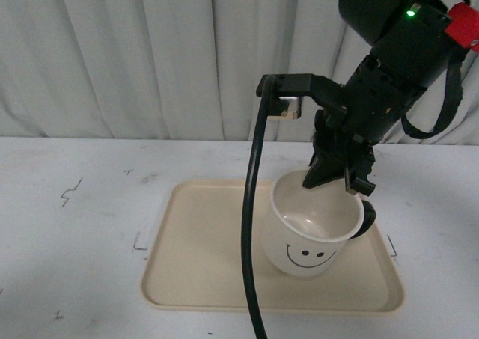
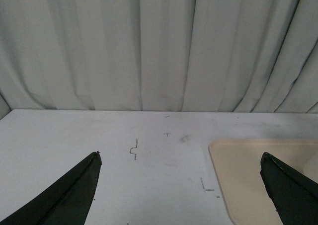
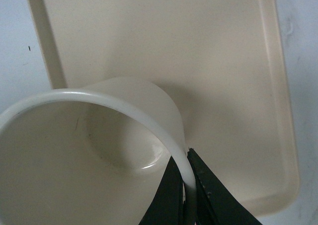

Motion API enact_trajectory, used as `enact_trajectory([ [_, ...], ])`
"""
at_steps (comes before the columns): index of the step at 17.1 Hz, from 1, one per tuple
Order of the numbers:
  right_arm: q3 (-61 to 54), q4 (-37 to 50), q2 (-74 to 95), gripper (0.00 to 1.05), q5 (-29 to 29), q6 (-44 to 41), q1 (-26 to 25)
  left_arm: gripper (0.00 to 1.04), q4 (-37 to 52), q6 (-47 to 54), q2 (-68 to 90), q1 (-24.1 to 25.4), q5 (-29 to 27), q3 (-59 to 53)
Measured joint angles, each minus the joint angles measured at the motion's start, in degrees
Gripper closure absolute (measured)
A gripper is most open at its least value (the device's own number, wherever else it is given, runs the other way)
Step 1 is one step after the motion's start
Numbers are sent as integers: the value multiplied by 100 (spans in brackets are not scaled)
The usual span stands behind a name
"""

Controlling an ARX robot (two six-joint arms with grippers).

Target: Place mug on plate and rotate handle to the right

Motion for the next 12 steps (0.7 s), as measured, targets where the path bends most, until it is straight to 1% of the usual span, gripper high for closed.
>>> enact_trajectory([
  [1, 656, -374, 490, 102, -17, -140, 260, 7, -2, 0, 0, 0, 0, 0],
  [3, 1086, -605, 831, 102, 94, -142, 428, 7, -2, 0, 0, 0, 0, 0],
  [12, 1300, -822, 1049, 102, 330, -146, 479, 7, 0, 0, 0, 0, 0, 0],
])
